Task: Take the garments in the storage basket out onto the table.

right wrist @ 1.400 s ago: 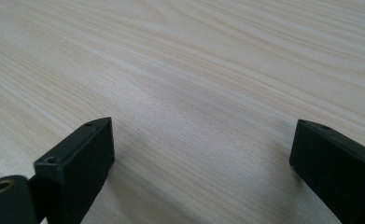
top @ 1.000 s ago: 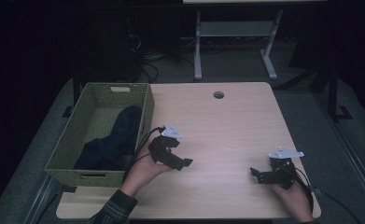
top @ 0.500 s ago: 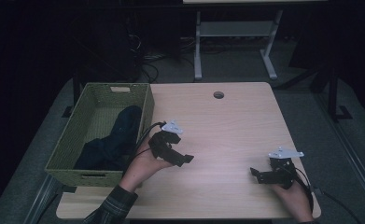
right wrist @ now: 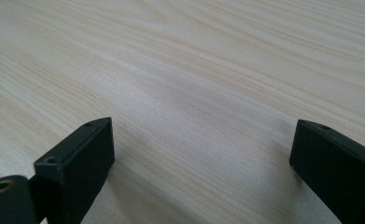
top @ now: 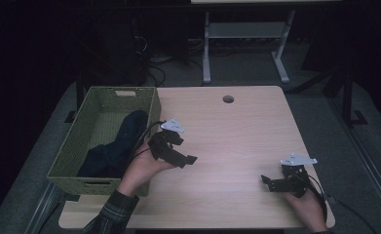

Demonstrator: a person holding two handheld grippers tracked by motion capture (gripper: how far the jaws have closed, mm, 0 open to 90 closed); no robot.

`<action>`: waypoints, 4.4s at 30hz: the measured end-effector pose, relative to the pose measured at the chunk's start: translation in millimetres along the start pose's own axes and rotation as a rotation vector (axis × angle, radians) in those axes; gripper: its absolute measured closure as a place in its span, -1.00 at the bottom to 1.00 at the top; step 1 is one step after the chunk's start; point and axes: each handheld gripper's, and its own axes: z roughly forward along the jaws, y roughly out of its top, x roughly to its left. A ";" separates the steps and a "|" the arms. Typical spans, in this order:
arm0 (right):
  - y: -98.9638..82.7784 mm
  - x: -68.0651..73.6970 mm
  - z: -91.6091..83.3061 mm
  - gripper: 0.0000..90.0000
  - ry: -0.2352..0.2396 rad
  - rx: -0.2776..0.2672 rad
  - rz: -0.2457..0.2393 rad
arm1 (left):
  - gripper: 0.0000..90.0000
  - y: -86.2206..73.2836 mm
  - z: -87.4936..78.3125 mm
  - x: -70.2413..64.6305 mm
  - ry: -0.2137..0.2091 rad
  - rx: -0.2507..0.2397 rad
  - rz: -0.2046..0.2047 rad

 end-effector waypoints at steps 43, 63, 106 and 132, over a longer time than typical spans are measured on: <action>0.6 0.0 0.4 -0.87 -0.007 0.000 0.004 | -0.46 -8.5 -76.2 39.5 0.136 -0.001 -0.041; 0.6 0.0 0.4 -0.87 -0.006 0.000 0.004 | -0.46 -28.4 -112.5 57.9 0.247 -0.009 -0.100; 0.6 0.0 0.3 -0.87 -0.007 0.001 0.004 | -0.60 -84.1 -101.0 104.2 0.318 0.190 -0.211; 0.5 0.0 0.4 -0.87 -0.007 0.000 0.004 | -0.17 -95.1 -75.4 118.9 0.270 0.273 -0.246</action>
